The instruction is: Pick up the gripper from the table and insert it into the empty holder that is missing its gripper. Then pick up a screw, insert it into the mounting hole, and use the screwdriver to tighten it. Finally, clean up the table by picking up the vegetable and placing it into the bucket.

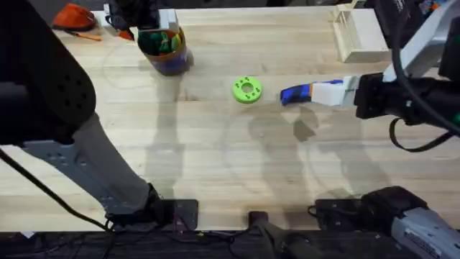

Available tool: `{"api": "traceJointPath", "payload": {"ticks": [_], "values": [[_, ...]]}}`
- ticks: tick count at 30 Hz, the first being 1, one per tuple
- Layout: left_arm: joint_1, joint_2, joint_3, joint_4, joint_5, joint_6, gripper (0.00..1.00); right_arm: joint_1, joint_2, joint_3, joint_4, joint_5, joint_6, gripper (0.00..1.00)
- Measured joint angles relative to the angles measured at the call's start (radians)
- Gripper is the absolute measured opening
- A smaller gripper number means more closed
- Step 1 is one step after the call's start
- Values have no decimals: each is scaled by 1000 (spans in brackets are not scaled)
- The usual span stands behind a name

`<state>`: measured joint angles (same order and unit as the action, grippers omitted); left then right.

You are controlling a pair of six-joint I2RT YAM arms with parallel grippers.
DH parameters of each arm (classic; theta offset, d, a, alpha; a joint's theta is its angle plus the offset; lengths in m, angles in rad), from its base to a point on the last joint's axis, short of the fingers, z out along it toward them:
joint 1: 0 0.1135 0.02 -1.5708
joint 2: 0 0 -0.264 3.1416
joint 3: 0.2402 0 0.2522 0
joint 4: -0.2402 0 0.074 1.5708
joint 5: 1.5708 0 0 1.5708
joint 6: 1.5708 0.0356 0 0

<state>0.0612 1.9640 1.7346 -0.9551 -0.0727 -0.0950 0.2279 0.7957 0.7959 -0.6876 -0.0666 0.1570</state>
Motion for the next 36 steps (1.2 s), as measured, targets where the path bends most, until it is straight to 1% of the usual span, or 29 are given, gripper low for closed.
{"api": "traceJointPath", "payload": {"ticks": [4,7,11,17,20,22,26,27,33,36], "values": [[-3,-14,1,-6,0,0,985,0,0,0,0,0,0,992],[-12,-57,3,-8,0,1,986,0,0,0,0,0,0,993],[-32,-165,16,-61,0,12,987,0,0,0,0,0,0,993],[-74,-330,34,-189,-10,21,987,0,0,0,0,0,0,993],[-105,-398,23,-201,-22,25,987,0,-11,0,0,0,0,993],[-129,-452,-7,-201,-27,27,986,0,-33,0,0,0,0,993],[-181,-587,-136,-197,-29,15,987,0,-94,0,-1,0,0,993],[-225,-694,-272,-170,-30,-10,987,0,-139,0,-19,0,0,993],[-312,-897,-586,-41,-30,-94,987,0,-208,0,-123,-1,0,992],[-356,-976,-716,-9,-29,-120,988,0,-232,0,-133,-1,0,993]]}}
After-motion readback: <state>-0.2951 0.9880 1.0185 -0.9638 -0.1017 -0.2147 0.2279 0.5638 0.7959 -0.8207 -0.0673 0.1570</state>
